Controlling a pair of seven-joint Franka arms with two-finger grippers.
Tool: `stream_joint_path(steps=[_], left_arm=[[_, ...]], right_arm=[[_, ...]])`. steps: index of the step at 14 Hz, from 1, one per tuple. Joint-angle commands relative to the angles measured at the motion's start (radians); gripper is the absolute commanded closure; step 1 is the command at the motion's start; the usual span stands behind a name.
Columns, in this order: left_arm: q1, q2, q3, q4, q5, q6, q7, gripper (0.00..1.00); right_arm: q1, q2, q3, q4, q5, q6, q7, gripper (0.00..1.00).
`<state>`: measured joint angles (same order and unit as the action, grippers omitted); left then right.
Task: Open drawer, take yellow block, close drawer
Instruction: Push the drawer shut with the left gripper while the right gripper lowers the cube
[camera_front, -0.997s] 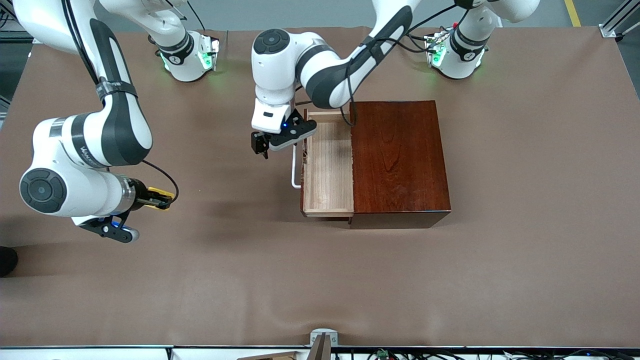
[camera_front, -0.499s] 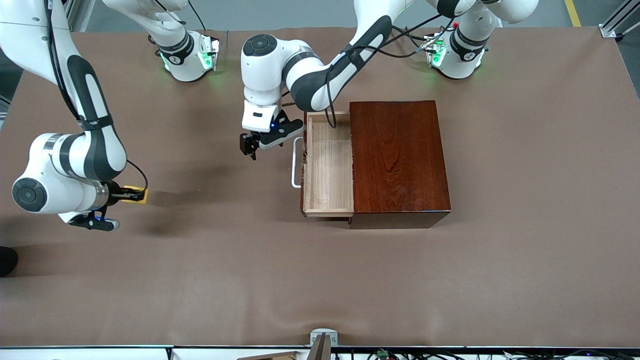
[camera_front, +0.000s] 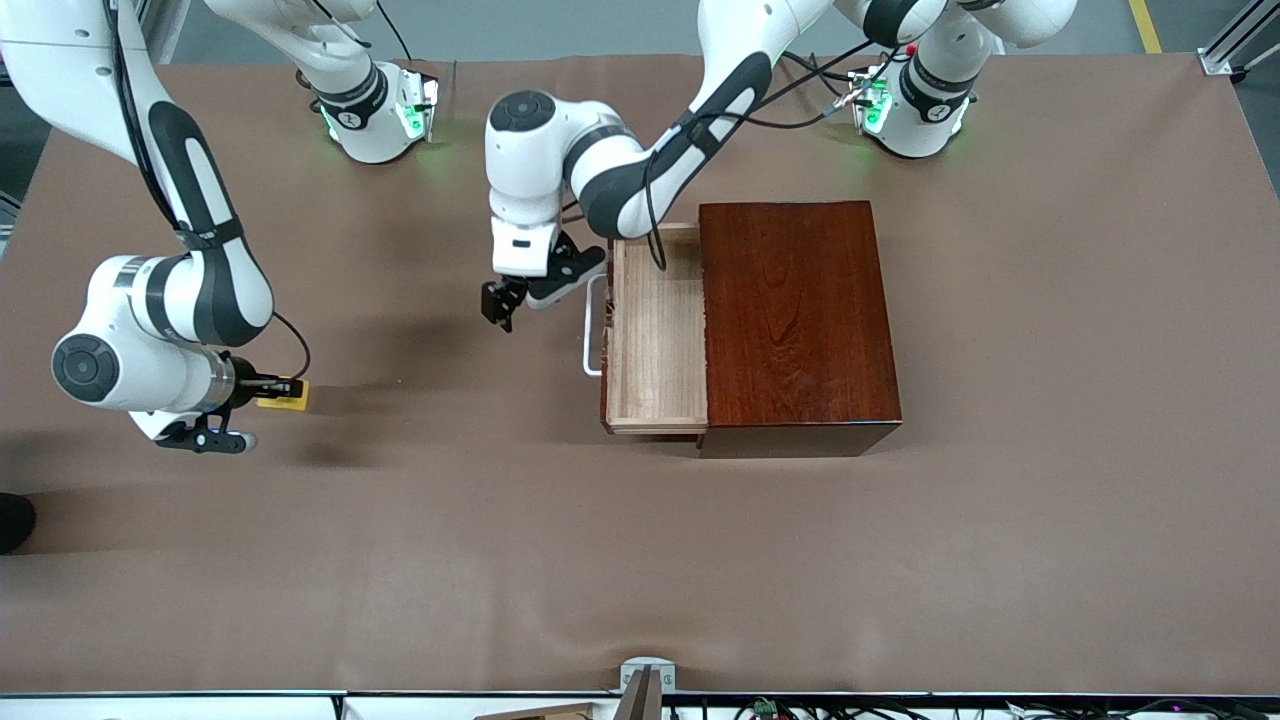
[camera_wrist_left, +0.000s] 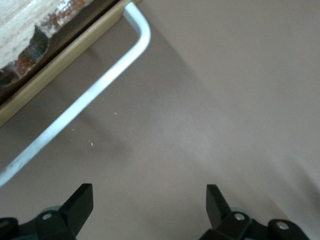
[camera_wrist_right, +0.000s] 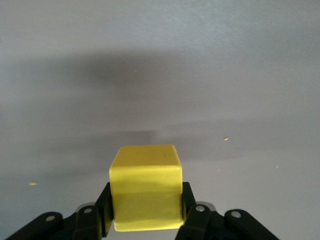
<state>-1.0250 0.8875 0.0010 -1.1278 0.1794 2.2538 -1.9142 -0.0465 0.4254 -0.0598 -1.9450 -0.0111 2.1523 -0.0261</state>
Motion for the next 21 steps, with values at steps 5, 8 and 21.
stream_joint_path(steps=[5, 8, 21], left_arm=[[-0.003, 0.050, 0.028, 0.049, 0.026, -0.039, -0.060, 0.00], [-0.001, 0.041, 0.039, 0.049, 0.028, -0.101, -0.056, 0.00], [0.068, -0.007, 0.073, 0.046, 0.018, -0.404, -0.059, 0.03]], right_arm=[[-0.053, -0.008, 0.011, -0.135, -0.016, 0.211, -0.058, 1.00], [-0.050, -0.004, 0.011, -0.144, -0.016, 0.225, -0.058, 0.97], [-0.036, -0.014, 0.018, -0.005, -0.013, -0.038, -0.057, 0.00]])
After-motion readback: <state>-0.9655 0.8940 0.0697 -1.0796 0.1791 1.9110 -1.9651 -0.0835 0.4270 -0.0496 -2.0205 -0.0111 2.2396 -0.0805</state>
